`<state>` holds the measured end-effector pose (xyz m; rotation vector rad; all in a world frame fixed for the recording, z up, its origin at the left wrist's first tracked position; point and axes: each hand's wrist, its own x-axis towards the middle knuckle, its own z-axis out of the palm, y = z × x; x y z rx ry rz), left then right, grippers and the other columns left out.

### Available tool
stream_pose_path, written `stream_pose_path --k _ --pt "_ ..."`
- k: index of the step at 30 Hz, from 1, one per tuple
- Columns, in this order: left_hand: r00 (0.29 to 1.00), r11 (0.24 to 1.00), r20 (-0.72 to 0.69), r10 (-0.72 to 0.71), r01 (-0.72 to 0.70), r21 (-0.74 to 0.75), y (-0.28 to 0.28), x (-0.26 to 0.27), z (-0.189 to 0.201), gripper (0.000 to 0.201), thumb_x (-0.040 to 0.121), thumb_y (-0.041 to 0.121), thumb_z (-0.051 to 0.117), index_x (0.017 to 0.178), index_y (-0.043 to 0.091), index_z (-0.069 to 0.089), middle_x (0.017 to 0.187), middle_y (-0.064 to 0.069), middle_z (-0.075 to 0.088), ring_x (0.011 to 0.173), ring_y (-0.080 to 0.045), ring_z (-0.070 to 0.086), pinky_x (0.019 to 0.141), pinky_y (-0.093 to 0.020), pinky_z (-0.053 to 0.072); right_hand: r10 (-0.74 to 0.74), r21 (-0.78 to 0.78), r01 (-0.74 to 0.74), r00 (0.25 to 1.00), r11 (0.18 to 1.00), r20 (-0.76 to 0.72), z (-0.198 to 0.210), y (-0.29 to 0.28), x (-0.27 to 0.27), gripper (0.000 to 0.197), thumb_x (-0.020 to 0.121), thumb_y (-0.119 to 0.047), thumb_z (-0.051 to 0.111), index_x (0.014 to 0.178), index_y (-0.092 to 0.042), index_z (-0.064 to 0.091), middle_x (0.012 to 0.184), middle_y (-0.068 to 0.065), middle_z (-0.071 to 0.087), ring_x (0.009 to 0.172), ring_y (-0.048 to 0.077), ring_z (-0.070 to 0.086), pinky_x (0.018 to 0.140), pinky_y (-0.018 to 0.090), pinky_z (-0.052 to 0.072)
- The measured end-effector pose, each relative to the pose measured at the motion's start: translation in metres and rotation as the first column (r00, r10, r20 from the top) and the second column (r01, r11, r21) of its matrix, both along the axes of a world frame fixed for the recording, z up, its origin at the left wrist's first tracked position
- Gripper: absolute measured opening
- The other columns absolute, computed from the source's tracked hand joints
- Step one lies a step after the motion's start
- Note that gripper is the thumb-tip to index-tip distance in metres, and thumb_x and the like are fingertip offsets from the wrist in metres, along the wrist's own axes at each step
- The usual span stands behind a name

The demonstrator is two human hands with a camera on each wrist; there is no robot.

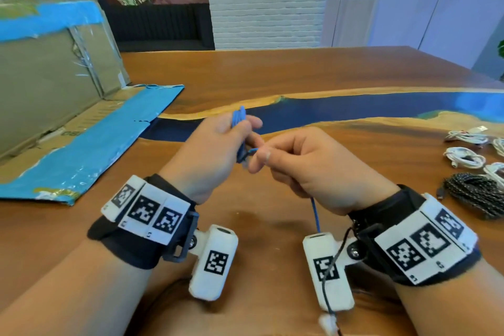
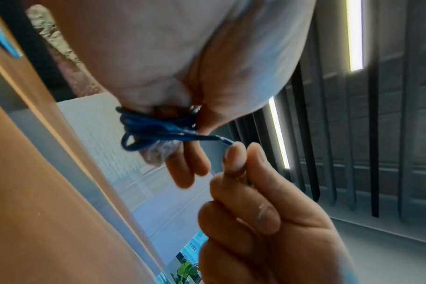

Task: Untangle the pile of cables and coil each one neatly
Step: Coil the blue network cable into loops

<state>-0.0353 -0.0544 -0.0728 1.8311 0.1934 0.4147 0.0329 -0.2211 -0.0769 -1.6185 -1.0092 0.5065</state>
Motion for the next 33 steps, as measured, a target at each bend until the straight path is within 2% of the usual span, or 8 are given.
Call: stream_pose_path --k 2,5,11,17,21,24,29,33 --pt "0.990 0.988 -0.111 -0.089 0.102 0.114 -0.003 -0.003 0.001 0.031 0.109 0.018 0.041 0.093 0.013 0.068 0.060 -0.003 0.061 0.060 -0.019 0.057 0.071 -0.040 0.052 -0.034 0.066 0.032 0.999 0.997 0.023 0.004 -0.007 0.006 0.028 0.102 -0.010 0.057 0.082 0.001 0.073 0.052 -0.005 0.053 0.042 0.004 0.035 0.043 0.013 0.029" --pt "0.936 0.957 -0.203 -0.288 0.289 -0.025 -0.006 -0.008 0.002 0.049 0.109 0.031 0.038 0.081 0.010 0.071 0.049 -0.005 0.036 0.045 -0.023 0.039 0.070 -0.041 0.054 -0.080 0.118 0.070 0.994 0.990 0.074 0.007 -0.013 0.014 0.018 0.096 -0.006 0.066 0.081 0.004 0.071 0.053 -0.006 0.057 0.040 0.003 0.040 0.045 0.009 0.032" --pt "0.843 0.818 -0.121 -0.524 0.459 -0.346 -0.009 -0.015 0.007 0.057 0.096 0.049 0.043 0.067 0.005 0.065 0.042 0.003 0.015 0.038 -0.024 0.011 0.049 -0.031 0.035 -0.074 0.181 0.067 0.997 0.981 0.029 0.006 -0.015 0.024 0.018 0.088 -0.007 0.065 0.088 -0.018 0.079 0.067 0.001 0.065 0.054 0.013 0.043 0.052 0.024 0.032" --pt "0.873 0.736 0.035 -0.486 0.431 -0.522 -0.017 -0.015 0.010 0.052 0.095 0.043 0.042 0.062 0.007 0.058 0.039 0.007 0.019 0.036 -0.017 0.010 0.047 -0.029 0.039 -0.208 0.226 0.173 0.968 0.959 0.139 0.003 -0.009 0.023 0.011 0.091 -0.012 0.074 0.098 -0.016 0.081 0.092 0.011 0.074 0.082 0.035 0.066 0.075 0.042 0.056" --pt "0.896 0.732 0.051 -0.441 0.392 -0.557 -0.020 -0.013 0.008 0.052 0.094 0.042 0.043 0.061 0.005 0.057 0.039 0.005 0.018 0.035 -0.017 0.010 0.044 -0.028 0.038 -0.224 0.219 0.198 0.969 0.955 0.104 0.000 -0.004 0.018 0.011 0.091 -0.008 0.074 0.098 -0.010 0.081 0.082 0.004 0.077 0.072 0.013 0.071 0.067 0.025 0.054" --pt "0.917 0.751 0.071 -0.393 0.364 -0.551 -0.020 -0.011 0.007 0.050 0.096 0.036 0.043 0.059 0.005 0.054 0.039 0.003 0.016 0.034 -0.016 0.010 0.043 -0.027 0.038 -0.199 0.244 0.190 0.980 0.951 0.016 -0.002 0.000 0.011 0.013 0.096 -0.011 0.068 0.098 -0.008 0.081 0.082 0.026 0.073 0.065 0.038 0.065 0.058 0.044 0.055" --pt "0.962 0.806 0.083 -0.259 0.263 -0.530 -0.017 -0.008 0.005 0.059 0.106 0.033 0.034 0.055 0.010 0.051 0.040 0.003 0.013 0.037 -0.018 0.008 0.044 -0.028 0.035 -0.018 0.258 0.065 0.984 0.964 -0.180 -0.005 0.003 0.010 0.029 0.104 -0.014 0.051 0.106 0.006 0.072 0.101 0.039 0.066 0.092 0.056 0.064 0.094 0.063 0.053" --pt "0.972 0.807 0.113 -0.208 0.236 -0.541 -0.018 -0.008 0.006 0.057 0.105 0.032 0.033 0.053 0.013 0.046 0.042 0.002 0.010 0.039 -0.020 0.007 0.044 -0.028 0.035 0.087 0.298 -0.025 0.976 0.954 -0.199 -0.006 0.009 0.005 0.030 0.103 -0.005 0.041 0.103 0.013 0.065 0.089 0.024 0.067 0.081 0.040 0.064 0.089 0.049 0.054"
